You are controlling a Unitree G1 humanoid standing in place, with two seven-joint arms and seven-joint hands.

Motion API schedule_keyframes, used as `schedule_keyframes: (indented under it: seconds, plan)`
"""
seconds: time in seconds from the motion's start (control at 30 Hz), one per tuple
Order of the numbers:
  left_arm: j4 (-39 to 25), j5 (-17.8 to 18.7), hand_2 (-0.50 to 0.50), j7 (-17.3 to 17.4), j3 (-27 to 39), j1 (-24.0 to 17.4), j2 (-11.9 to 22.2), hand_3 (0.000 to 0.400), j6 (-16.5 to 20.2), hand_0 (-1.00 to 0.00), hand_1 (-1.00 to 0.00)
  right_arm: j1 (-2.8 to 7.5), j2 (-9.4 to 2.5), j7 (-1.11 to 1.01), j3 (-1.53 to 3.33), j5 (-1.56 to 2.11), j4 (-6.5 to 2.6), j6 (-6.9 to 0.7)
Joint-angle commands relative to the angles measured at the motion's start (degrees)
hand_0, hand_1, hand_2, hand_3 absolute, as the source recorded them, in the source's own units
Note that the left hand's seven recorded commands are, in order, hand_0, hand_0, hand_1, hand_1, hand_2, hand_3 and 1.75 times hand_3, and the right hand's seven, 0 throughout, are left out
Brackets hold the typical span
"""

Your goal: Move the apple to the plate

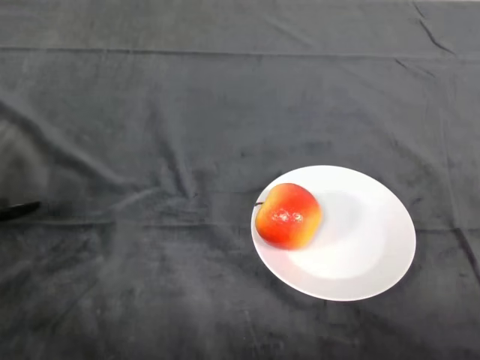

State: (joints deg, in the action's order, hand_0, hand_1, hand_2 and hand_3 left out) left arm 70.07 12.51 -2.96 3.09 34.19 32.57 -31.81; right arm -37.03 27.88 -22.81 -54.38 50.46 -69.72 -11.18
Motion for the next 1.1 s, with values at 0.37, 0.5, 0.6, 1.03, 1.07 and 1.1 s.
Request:
schedule_keyframes:
  seconds: [0.37,0.5,0.6,1.03,1.07,1.1]
  plan:
    - [2.13,6.83,0.00,1.07,9.21,-4.16,6.24,0.000,5.16,0.00,0.00,-0.66,1.09,-0.12,-0.18,0.99,0.17,0.43]
    - [2.25,9.61,0.00,1.12,12.82,-4.93,7.06,0.000,6.56,0.00,0.00,-0.65,1.09,-0.11,-0.18,0.99,0.18,0.42]
    - [2.35,11.67,0.00,0.93,15.49,-5.45,7.53,0.000,7.51,0.00,0.00,-0.66,1.10,-0.11,-0.19,1.00,0.17,0.42]
    - [2.16,19.84,0.00,-1.14,25.92,-5.74,7.36,0.000,10.81,0.00,0.00,-0.68,1.13,-0.13,-0.20,1.01,0.11,0.41]
    - [2.07,20.29,0.00,-1.27,26.50,-5.60,7.27,0.000,11.01,0.00,0.00,-0.68,1.13,-0.13,-0.20,1.01,0.10,0.41]
    - [1.96,20.74,0.00,-1.38,27.09,-5.47,7.20,0.000,11.20,0.00,0.00,-0.68,1.13,-0.13,-0.20,1.02,0.10,0.41]
